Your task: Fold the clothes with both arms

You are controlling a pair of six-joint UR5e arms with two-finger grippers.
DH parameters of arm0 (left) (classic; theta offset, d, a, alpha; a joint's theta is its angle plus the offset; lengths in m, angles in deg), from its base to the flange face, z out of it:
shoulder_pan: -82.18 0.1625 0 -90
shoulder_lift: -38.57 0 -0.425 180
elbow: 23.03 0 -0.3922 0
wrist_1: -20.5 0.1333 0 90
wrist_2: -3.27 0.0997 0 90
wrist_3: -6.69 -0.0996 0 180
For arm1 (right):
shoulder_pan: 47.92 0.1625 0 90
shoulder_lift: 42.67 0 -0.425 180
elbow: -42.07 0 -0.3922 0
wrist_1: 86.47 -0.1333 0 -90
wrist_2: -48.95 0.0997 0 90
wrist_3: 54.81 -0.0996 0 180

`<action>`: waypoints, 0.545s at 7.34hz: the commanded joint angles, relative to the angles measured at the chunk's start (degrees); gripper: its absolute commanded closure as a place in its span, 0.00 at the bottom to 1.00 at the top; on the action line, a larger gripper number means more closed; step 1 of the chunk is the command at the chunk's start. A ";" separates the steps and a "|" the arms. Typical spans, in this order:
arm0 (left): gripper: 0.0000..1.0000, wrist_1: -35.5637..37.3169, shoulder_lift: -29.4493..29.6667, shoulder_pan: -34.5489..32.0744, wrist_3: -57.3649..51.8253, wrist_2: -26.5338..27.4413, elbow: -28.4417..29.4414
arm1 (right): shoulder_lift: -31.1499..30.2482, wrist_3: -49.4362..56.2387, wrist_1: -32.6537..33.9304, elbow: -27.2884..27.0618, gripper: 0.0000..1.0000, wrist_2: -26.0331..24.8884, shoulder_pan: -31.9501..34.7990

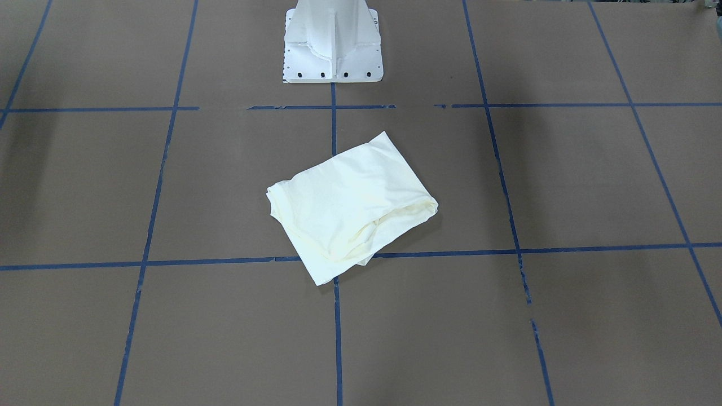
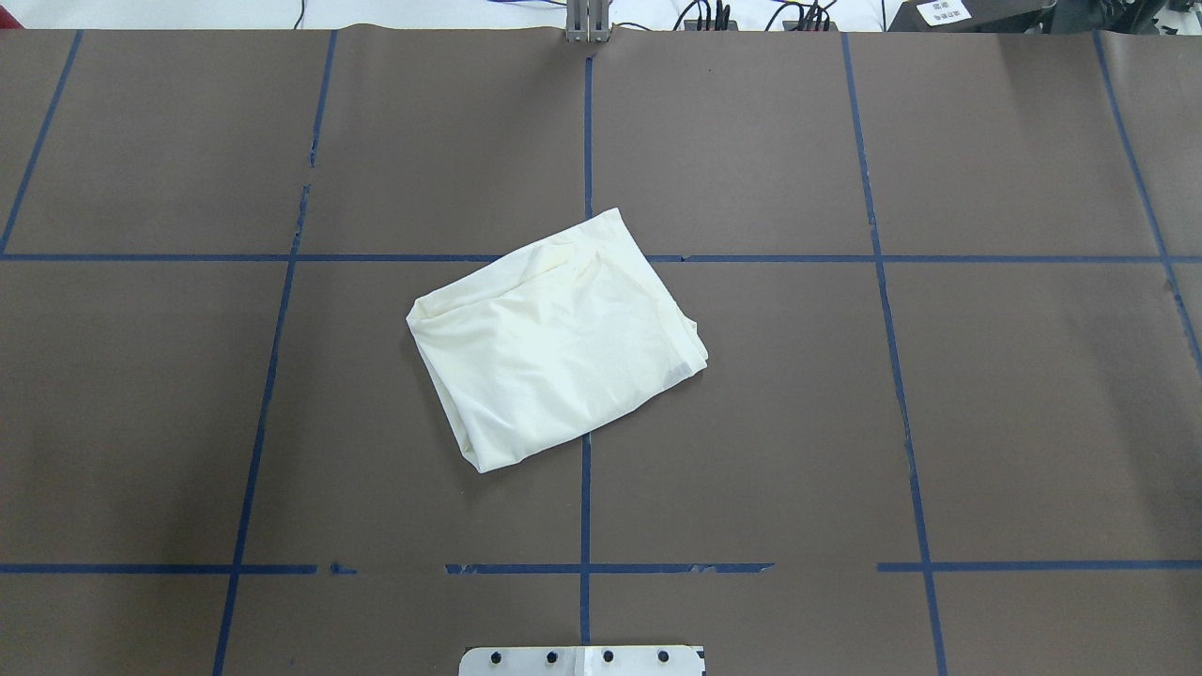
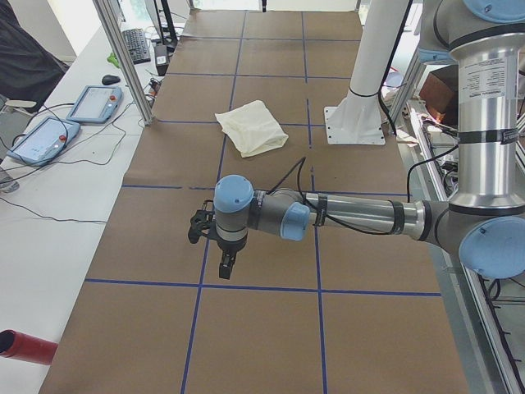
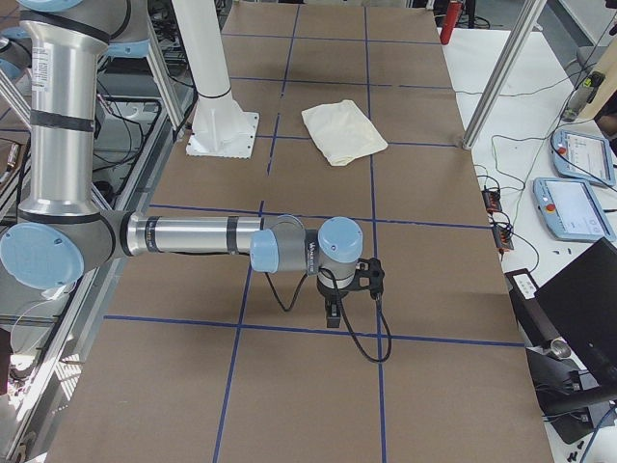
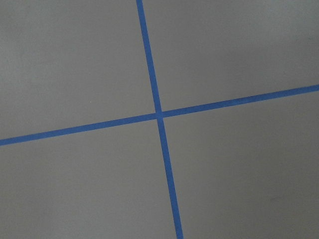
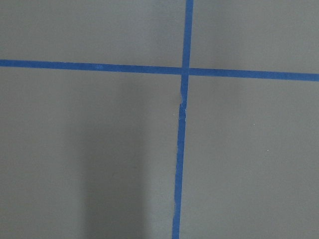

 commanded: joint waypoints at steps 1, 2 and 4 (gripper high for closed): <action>0.00 0.33 0.03 -0.04 -0.17 -0.23 -0.06 | -0.93 -1.61 -3.51 0.88 0.00 0.07 0.05; 0.00 0.33 0.03 -0.04 -0.17 -0.23 -0.06 | -0.58 -3.35 -3.60 -0.25 0.00 0.07 0.14; 0.00 0.25 0.03 -0.04 -0.17 -0.23 -0.14 | -1.01 -9.51 -3.60 -4.03 0.00 0.16 0.22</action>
